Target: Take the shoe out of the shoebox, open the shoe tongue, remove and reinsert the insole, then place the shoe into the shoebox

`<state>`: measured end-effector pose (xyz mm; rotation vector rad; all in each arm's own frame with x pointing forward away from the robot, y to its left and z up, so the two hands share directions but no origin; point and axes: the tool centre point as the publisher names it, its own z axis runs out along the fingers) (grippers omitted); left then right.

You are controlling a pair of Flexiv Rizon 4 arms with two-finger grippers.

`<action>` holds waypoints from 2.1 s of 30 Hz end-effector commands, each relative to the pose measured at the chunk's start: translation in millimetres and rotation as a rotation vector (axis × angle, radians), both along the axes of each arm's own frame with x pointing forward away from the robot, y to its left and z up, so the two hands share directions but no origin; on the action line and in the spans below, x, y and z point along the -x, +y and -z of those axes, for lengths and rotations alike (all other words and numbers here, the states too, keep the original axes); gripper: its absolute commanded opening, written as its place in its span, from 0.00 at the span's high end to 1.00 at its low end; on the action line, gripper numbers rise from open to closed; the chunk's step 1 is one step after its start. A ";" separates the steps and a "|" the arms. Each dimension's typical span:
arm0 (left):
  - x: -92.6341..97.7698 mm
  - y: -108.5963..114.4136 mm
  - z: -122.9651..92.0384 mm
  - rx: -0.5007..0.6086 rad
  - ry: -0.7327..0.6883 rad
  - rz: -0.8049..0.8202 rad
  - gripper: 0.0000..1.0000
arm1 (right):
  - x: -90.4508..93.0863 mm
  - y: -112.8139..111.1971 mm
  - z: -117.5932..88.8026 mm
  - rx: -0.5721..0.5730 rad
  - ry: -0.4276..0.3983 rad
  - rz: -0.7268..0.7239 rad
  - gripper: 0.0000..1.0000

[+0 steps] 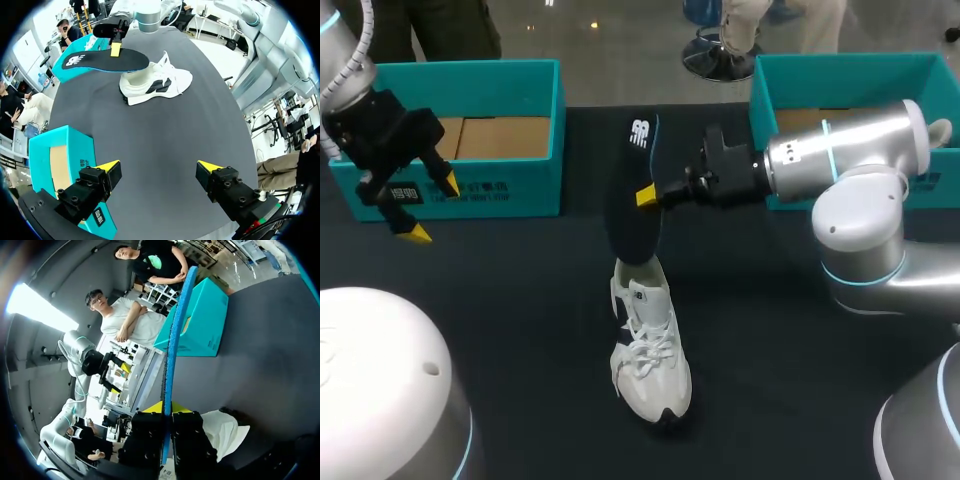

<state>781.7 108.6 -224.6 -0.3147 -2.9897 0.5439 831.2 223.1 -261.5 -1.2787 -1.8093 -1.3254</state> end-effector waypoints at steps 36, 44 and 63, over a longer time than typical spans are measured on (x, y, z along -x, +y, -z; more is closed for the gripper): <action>0.9 0.7 -0.4 -0.001 0.000 0.000 0.00 | 4.6 3.2 35.6 -0.006 -0.012 0.036 1.00; 0.9 0.7 -0.4 -0.001 0.000 0.000 0.00 | 7.0 4.6 37.4 -0.011 -0.027 0.031 1.00; 0.9 0.7 -0.4 -0.001 0.000 0.000 0.00 | 15.0 10.5 48.9 -0.024 -0.053 0.030 1.00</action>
